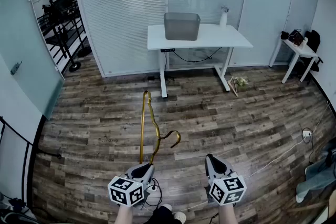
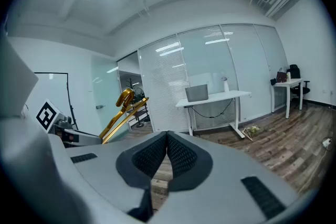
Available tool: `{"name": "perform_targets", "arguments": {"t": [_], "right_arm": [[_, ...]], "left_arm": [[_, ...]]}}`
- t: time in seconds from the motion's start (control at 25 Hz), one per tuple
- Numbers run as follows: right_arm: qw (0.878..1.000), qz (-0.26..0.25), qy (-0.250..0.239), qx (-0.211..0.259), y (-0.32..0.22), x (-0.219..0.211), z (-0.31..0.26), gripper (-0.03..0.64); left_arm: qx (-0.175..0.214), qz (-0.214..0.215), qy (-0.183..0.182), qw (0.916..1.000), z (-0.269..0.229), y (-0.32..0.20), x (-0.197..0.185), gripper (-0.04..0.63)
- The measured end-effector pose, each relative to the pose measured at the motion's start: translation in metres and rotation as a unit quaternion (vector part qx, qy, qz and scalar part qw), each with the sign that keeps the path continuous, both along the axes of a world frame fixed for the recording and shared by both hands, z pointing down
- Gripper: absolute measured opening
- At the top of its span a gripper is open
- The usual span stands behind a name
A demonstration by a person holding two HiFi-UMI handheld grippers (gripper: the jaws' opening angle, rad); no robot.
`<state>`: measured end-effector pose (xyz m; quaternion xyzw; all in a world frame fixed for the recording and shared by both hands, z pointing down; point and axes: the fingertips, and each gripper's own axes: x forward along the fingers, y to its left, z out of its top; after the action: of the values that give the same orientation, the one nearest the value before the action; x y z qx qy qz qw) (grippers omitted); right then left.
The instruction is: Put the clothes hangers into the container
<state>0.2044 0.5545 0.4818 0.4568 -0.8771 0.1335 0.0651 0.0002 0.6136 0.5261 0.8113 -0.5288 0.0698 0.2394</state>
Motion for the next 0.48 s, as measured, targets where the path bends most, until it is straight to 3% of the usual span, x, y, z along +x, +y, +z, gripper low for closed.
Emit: {"name": "perform_targets", "arguments": {"t": [0.48], "right_arm": [[1.0, -0.009, -0.018, 0.006, 0.051, -0.031, -0.019, 0.028]], "left_arm": [[0.034, -0.011, 0.017, 0.9992, -0.029, 0.038, -0.034, 0.02]]}}
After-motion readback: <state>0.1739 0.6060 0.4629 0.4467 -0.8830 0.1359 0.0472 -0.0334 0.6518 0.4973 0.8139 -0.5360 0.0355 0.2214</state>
